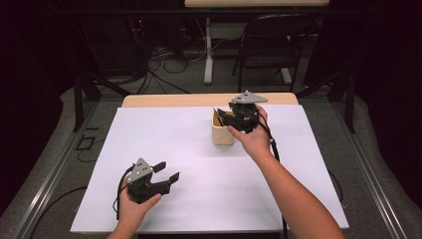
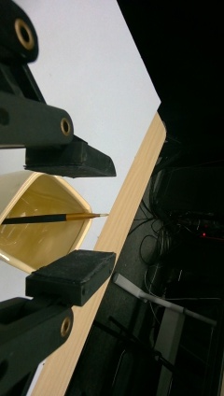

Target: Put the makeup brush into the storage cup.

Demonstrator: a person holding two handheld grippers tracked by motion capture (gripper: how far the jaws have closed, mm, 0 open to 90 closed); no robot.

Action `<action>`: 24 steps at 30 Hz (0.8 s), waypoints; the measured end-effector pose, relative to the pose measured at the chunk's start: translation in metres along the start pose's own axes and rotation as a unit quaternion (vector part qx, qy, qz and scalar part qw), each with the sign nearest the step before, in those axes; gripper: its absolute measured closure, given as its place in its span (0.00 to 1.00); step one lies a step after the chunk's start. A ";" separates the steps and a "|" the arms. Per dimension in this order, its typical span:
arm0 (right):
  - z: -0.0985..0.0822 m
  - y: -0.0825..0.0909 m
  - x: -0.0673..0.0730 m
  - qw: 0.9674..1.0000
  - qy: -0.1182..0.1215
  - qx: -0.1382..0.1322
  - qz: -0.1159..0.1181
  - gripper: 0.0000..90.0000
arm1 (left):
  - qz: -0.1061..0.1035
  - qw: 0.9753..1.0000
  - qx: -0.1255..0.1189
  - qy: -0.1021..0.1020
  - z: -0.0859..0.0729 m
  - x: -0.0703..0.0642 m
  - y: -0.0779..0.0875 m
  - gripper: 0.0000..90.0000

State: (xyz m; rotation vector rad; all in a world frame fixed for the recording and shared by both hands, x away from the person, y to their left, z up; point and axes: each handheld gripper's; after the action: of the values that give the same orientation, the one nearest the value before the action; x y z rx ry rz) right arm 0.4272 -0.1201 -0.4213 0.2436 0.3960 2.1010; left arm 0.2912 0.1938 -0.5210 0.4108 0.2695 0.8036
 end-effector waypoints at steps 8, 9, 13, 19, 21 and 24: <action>0.003 0.007 0.002 1.000 0.004 0.000 0.004 0.56 | -0.001 1.000 0.000 0.001 0.000 0.000 0.000 0.38; 0.003 0.008 0.002 1.000 0.004 0.000 0.005 0.56 | -0.001 1.000 -0.001 0.001 0.000 0.000 0.000 0.38; 0.004 0.013 0.002 1.000 0.011 0.001 0.007 0.56 | 0.000 1.000 0.000 0.001 0.000 0.000 0.000 0.38; 0.005 0.022 0.003 1.000 0.015 -0.003 0.010 0.54 | 0.001 1.000 0.000 0.000 0.000 0.000 0.000 0.38; 0.004 0.025 0.003 1.000 0.014 -0.004 0.011 0.53 | 0.001 1.000 0.000 0.000 0.000 0.000 0.000 0.38; 0.001 0.029 0.004 1.000 0.019 -0.004 0.013 0.51 | 0.001 1.000 0.000 0.000 0.000 0.000 0.000 0.38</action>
State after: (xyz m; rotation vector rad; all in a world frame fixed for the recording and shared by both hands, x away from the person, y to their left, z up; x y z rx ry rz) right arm 0.4032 -0.1310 -0.4094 0.2055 0.4087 2.1357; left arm 0.2912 0.1938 -0.5209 0.4109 0.2695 0.8054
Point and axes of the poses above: each handheld gripper's, and its own axes: y roughly backward along the jaws, z roughly out of its top, x roughly to its left, and after that the axes turned 2 degrees about -y, right-handed
